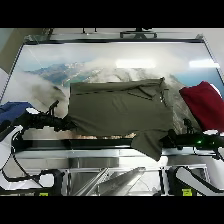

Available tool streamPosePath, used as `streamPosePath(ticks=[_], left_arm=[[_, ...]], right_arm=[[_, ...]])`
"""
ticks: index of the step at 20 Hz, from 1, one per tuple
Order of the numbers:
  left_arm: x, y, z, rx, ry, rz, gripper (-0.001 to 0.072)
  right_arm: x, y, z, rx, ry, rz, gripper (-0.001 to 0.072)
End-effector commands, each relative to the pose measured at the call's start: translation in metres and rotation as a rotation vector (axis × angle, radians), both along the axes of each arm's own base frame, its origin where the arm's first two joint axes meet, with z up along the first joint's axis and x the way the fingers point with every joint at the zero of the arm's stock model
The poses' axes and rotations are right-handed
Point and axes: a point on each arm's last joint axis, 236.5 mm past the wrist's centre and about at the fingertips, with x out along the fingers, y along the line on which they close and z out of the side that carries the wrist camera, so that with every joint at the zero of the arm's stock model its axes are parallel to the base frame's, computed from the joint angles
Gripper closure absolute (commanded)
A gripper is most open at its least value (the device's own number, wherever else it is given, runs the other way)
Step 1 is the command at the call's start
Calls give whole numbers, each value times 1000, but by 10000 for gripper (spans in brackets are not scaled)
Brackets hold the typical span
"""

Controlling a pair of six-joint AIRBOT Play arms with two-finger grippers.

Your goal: Fold the shirts.

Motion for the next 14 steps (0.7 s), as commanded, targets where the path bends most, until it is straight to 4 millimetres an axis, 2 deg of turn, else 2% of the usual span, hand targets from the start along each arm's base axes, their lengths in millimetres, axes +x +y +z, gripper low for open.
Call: streamPosePath(ticks=[1, 3, 6, 8, 10, 12, 14], left_arm=[[-6, -4, 7, -40, 27, -6, 682], [-10, 3, 12, -65, 49, 12, 683], [-7, 26, 23, -107, 66, 81, 683], [-6, 37, 31, -132, 70, 105, 684], [-3, 37, 43, -156, 65, 83, 684], [15, 27, 63, -201, 15, 77, 685], [43, 22, 84, -208, -76, 66, 684]], right_arm=[[22, 0, 19, 32, -84, 19, 697], [43, -16, 41, 19, -142, 29, 697], [72, -41, 71, -12, -198, -12, 697], [90, -43, 88, 1, -256, -39, 697], [118, -34, 116, 84, -388, -91, 697], [151, -31, 151, 154, -551, -156, 697], [179, -33, 170, 149, -642, -199, 697]])
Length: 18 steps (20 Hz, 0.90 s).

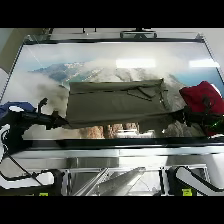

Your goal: Fold the shirts.

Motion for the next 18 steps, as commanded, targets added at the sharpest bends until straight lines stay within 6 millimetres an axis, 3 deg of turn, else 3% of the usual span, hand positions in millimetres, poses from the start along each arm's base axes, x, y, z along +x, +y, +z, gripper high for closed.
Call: streamPosePath(ticks=[1, 4, 6, 9, 11, 13, 15, 18], left_arm=[[42, -8, 37, -17, -135, -8, 684], [83, -11, 49, 46, -251, -22, 684], [111, -16, 45, 67, -288, -32, 685], [151, -23, 25, 97, -322, -35, 686], [186, -17, 16, 132, -371, -4, 686], [209, -11, 8, 143, -393, 9, 686], [220, -11, -3, 131, -386, -8, 686], [227, -14, -18, 101, -355, -38, 686]], right_arm=[[57, 0, 48, 41, -212, -88, 697], [103, 10, 55, -23, -305, -93, 697], [136, 16, 49, -70, -339, -98, 697], [176, 25, 21, -162, -364, -60, 696], [195, 23, -4, -216, -353, -68, 697], [204, 14, -30, -249, -319, -91, 696], [203, 10, -53, -259, -279, -91, 696], [202, 10, -68, -305, -297, -45, 695]])
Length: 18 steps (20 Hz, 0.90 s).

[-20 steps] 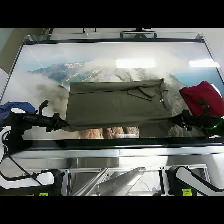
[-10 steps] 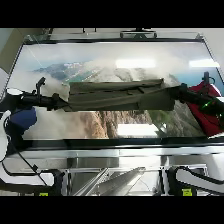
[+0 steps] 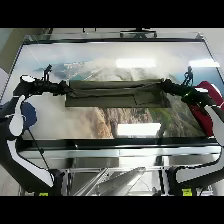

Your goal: Fold the shirts.

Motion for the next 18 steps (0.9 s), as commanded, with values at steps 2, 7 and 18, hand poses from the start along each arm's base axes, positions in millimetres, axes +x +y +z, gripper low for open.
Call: streamPosePath(ticks=[2, 7, 18], left_arm=[[10, -1, -15, -28, 37, -42, 684], [34, 43, 39, -24, -61, -8, 400], [18, 50, 86, -51, -54, -23, 705]], right_arm=[[3, -17, -18, -112, -11, 17, 612], [-2, -89, -2, -218, 50, -62, 41], [-30, -26, -64, 27, 282, 121, 64]])
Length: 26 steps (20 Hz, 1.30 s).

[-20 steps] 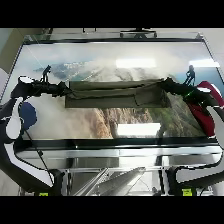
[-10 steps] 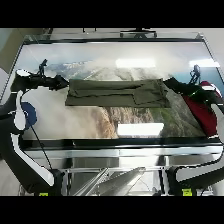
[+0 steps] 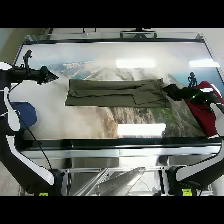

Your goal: Fold the shirts.

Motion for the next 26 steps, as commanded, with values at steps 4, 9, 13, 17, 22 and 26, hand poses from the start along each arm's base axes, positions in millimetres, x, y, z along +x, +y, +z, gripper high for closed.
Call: streamPosePath(ticks=[4, 9, 13, 17, 22, 26], left_arm=[[-19, -61, 2, -1, 2, -161, 705], [-34, -186, -6, 38, -82, -386, 706], [-17, -281, -59, 191, -209, -395, 705], [-40, -359, -106, 209, -218, -427, 704], [-48, -394, -121, 195, -227, -398, 703], [-33, -402, -92, 119, -256, -354, 704]], right_arm=[[3, 46, -2, 102, 66, 112, 404], [20, 51, 38, 94, -12, 155, 696], [25, 64, 120, 129, -130, 213, 697], [24, 94, 213, 211, -301, 286, 696], [17, 133, 271, 214, -421, 381, 696], [12, 157, 274, 232, -421, 424, 696]])
